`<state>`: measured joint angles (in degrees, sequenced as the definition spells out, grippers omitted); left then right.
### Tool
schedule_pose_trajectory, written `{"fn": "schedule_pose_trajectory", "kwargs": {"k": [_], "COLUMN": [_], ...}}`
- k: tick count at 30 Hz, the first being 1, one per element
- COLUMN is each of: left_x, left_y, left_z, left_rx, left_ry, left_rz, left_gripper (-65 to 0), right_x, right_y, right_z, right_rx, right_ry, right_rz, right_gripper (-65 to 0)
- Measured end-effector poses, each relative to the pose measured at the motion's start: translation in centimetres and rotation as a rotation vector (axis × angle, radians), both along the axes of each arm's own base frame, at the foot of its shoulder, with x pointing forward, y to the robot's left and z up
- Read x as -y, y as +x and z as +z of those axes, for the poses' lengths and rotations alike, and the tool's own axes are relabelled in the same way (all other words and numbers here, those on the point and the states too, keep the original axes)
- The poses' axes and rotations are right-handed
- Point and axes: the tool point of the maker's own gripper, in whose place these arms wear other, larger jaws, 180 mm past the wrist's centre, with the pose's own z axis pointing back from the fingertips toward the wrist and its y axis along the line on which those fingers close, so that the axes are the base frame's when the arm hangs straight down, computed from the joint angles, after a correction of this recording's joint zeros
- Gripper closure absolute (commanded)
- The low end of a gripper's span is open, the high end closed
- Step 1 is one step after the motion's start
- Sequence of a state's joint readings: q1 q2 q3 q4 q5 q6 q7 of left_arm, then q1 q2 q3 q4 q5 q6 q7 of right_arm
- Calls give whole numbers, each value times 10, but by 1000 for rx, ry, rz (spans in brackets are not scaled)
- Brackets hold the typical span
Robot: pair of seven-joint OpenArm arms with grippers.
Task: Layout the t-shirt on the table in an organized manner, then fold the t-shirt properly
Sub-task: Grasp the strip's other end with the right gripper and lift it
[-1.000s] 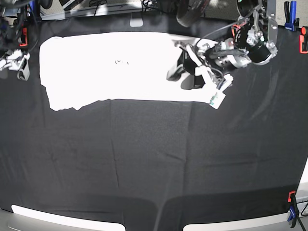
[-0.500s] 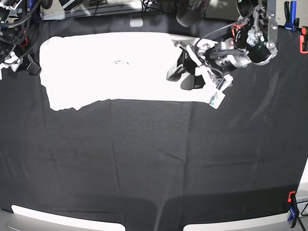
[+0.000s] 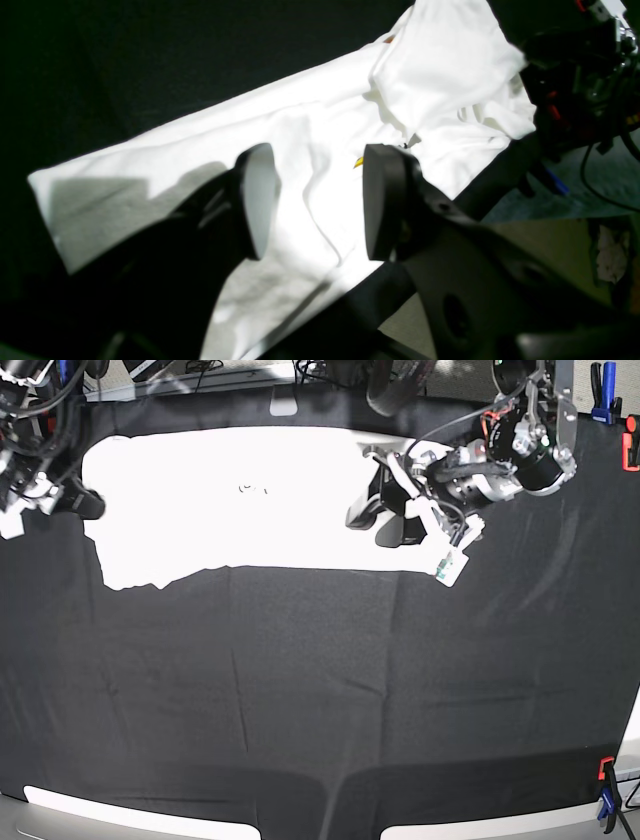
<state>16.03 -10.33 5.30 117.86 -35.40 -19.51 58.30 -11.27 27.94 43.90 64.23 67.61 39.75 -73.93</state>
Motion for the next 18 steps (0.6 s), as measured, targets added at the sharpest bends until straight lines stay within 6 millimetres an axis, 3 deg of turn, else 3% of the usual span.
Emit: {"fn": "schedule_pose_trajectory", "kwargs": {"k": [5, 13, 15, 18], "left_x": [0, 0, 0, 0], "left_y": [0, 0, 0, 0], "left_z": [0, 0, 0, 0], "left_rx": [0, 0, 0, 0], "left_ry": [0, 0, 1, 0], "left_rz": [0, 0, 0, 0], "left_gripper": [-267, -267, -267, -267], "right_x": [-23, -54, -55, -52], "right_y": [16, 21, 18, 13], "right_z": [-10, -19, -20, -22], "right_rx": [20, -2, -18, -45], "right_ry": [-28, 1, -1, -12], "right_rz": [74, 177, 192, 208], "right_gripper": [-459, -451, -399, -267]}}
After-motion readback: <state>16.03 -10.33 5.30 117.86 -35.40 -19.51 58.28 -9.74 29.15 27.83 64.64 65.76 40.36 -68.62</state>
